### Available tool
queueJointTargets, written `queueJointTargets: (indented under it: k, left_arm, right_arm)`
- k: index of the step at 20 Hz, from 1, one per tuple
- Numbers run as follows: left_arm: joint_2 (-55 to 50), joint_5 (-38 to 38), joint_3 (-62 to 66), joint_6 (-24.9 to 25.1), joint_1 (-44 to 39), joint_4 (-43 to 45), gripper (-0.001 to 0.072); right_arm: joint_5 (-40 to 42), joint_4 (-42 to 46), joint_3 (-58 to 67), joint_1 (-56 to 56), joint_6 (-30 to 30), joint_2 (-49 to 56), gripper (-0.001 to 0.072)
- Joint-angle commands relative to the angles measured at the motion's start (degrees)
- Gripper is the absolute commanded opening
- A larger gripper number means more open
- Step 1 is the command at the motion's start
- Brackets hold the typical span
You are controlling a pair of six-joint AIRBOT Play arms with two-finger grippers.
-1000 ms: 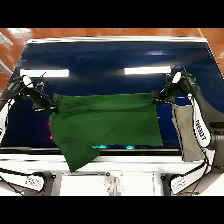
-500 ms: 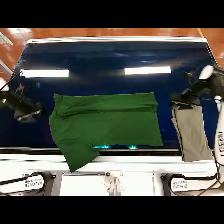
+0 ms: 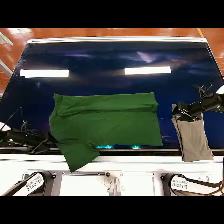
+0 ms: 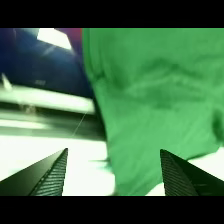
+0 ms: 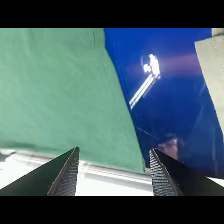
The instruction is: Fold the shirts.
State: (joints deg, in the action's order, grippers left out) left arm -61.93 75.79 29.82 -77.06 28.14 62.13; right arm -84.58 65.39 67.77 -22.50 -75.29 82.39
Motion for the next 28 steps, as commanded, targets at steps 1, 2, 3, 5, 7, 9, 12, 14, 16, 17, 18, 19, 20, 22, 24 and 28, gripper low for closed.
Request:
queueJointTargets:
  k: [1,2,3,5,7,9,12,14,16,17,18,19,20,22,24,28]
  left_arm:
    - [-1.1,-6.2,-3.4,0.9,-2.0,-4.3,0.0711]
    - [-2.3,-6.8,-3.4,0.8,-3.1,-4.3,0.0710]
    - [-3.8,-7.1,-3.4,0.8,-4.5,-4.3,0.0710]
    - [-6.9,-8.4,-3.4,0.7,-7.5,-4.4,0.0709]
    - [-8.8,-11.9,-3.4,0.8,-9.8,-7.3,0.0655]
    - [-9.3,-16.4,-3.4,0.8,-11.6,-11.9,0.0459]
    - [-9.4,-15.8,-3.3,2.9,-12.6,-14.5,0.0040]
    - [-9.3,-11.1,-3.1,6.7,-11.7,-14.4,0.0040]
    - [-9.0,-7.3,-3.0,9.1,-9.7,-14.4,0.0039]
    - [-8.9,-6.0,-3.0,9.6,-8.6,-14.4,0.0039]
    - [-8.7,-5.1,-3.0,10.0,-7.5,-14.4,0.0039]
    - [-8.6,-4.5,-3.0,10.0,-6.7,-14.4,0.0040]
    - [-8.6,-4.1,-3.0,10.0,-6.2,-14.4,0.0039]
    - [-8.3,-3.8,-3.0,10.0,-6.0,-14.4,0.0039]
    - [-8.0,-3.8,-3.0,10.4,-6.0,-14.4,0.0039]
    - [-7.9,-3.7,-2.9,10.4,-5.9,-14.4,0.0040]
  right_arm:
    - [2.4,-0.9,-1.1,-0.5,0.5,-0.3,0.0558]
    - [2.6,-0.8,-1.1,-0.5,0.5,-0.3,0.0558]
    - [2.6,-0.8,-1.1,-0.5,0.5,-0.3,0.0558]
    - [2.5,-0.8,-1.1,-0.5,0.5,-0.3,0.0558]
    - [2.3,-0.8,-1.1,-0.5,0.3,-0.3,0.0558]
    - [2.2,-0.8,-1.1,-0.5,-0.5,-0.3,0.0558]
    - [1.7,-0.2,-1.9,-0.5,-1.2,-0.3,0.0672]
    - [0.3,0.8,-5.2,-0.5,-0.6,-0.3,0.0676]
    - [-0.4,1.1,-10.7,-0.5,-0.2,-0.3,0.0676]
    - [-0.1,1.0,-13.8,-0.5,0.7,-0.3,0.0676]
    - [1.3,0.9,-16.5,-0.5,1.2,-0.3,0.0676]
    - [3.5,0.9,-18.5,-0.5,0.7,-0.3,0.0675]
    - [5.4,-0.1,-20.2,-0.5,0.3,-0.3,0.0675]
    - [8.0,-3.2,-23.3,-0.4,0.4,-0.3,0.0675]
    - [9.9,-3.5,-25.7,1.1,0.4,-0.3,0.0675]
    - [14.2,-3.7,-28.6,6.4,-1.1,-0.1,0.0674]
